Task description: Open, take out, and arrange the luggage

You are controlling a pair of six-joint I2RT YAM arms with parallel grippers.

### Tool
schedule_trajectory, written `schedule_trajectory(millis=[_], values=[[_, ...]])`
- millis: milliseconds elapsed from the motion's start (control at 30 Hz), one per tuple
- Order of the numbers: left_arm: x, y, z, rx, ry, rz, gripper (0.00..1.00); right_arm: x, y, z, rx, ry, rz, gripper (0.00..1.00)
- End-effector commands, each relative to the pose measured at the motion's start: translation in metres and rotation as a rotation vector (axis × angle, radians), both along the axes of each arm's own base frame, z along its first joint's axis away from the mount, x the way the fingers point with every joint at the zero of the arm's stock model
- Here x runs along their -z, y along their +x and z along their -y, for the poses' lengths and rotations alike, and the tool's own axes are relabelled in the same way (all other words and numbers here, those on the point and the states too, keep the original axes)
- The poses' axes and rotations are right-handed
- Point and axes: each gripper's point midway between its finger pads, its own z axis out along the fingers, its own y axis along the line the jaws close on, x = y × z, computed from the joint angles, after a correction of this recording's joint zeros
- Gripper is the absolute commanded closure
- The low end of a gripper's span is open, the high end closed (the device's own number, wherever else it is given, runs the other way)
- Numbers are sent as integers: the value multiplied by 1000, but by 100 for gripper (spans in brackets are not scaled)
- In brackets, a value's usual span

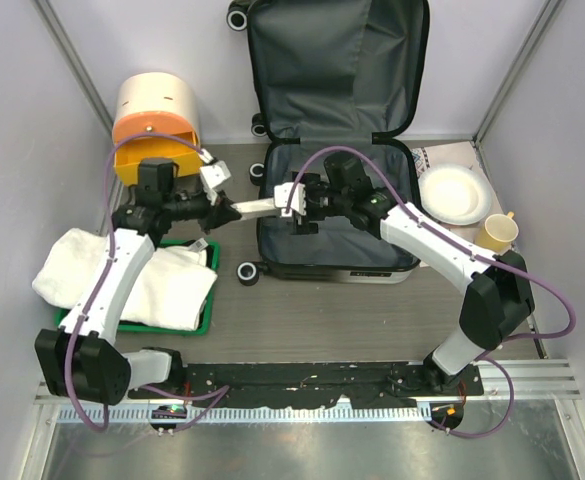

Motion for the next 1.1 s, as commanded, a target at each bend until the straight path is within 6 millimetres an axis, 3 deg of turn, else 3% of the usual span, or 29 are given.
schedule_trajectory(millis=[0, 33, 100, 133, 200, 233, 267, 300, 333, 433, 567, 700, 1033, 1067], values=[[-33, 25, -39, -204, -138, 4, 100, -65, 23, -8, 129, 206, 36, 16], [-40, 37, -65, -283, -150, 16, 100, -70, 29, -3, 161, 232, 31, 16], [-50, 47, -85, -341, -175, 27, 100, -74, 35, 1, 219, 288, 9, 15], [-54, 55, -110, -409, -183, 39, 100, -76, 39, 3, 241, 307, 4, 15], [-69, 68, -137, -475, -175, 100, 100, -74, 45, 10, 291, 326, -22, 14], [-68, 77, -162, -532, -168, 102, 100, -80, 51, 11, 309, 354, -11, 14], [-69, 80, -174, -555, -160, 104, 100, -79, 60, 18, 356, 365, -14, 14], [-82, 85, -185, -568, -145, 145, 100, -85, 66, 21, 397, 412, -38, 14], [-77, 91, -203, -598, -141, 130, 100, -89, 73, 27, 443, 441, -43, 13], [-81, 100, -226, -623, -94, 145, 100, -104, 98, 47, 591, 571, -113, 13], [-79, 113, -248, -673, -23, 172, 100, -104, 118, 70, 685, 630, -188, 13], [-80, 125, -261, -678, 43, 193, 100, -101, 119, 75, 700, 635, -202, 13], [-44, 146, -275, -626, 119, 130, 100, -95, 114, 80, 710, 631, -205, 13], [-47, 148, -274, -616, 118, 134, 100, -94, 113, 80, 711, 627, -204, 13]])
